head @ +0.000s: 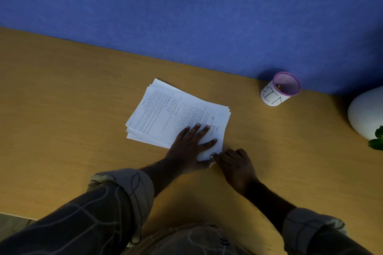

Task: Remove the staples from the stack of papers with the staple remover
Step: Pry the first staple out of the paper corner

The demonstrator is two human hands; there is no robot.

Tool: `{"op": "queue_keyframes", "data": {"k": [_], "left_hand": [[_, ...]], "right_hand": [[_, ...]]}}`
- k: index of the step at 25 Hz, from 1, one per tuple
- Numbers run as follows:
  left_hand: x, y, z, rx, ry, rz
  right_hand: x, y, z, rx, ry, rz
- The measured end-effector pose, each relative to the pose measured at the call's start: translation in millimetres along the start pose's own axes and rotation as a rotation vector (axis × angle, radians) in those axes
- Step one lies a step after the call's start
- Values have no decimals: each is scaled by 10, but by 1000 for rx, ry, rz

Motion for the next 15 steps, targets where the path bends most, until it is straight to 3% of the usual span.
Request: {"op": "queue_keyframes", "data": {"k": [9,15], "left_hand": [[25,-38,-10,2,15,4],[59,-128,-27,24,7,27]], "right_hand": [[97,42,-35,-64,145,-20],[-278,55,-196,10,-351,97]]}}
Point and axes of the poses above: each hand's wrist, its own z-axis towards the middle knuckle, its own y-axis out of the back of the hand, x = y × z, the point moved 9 cm from there along z, towards the middle knuckle, and after that the axes turned 15 degrees about -x, right-handed, at the moved point
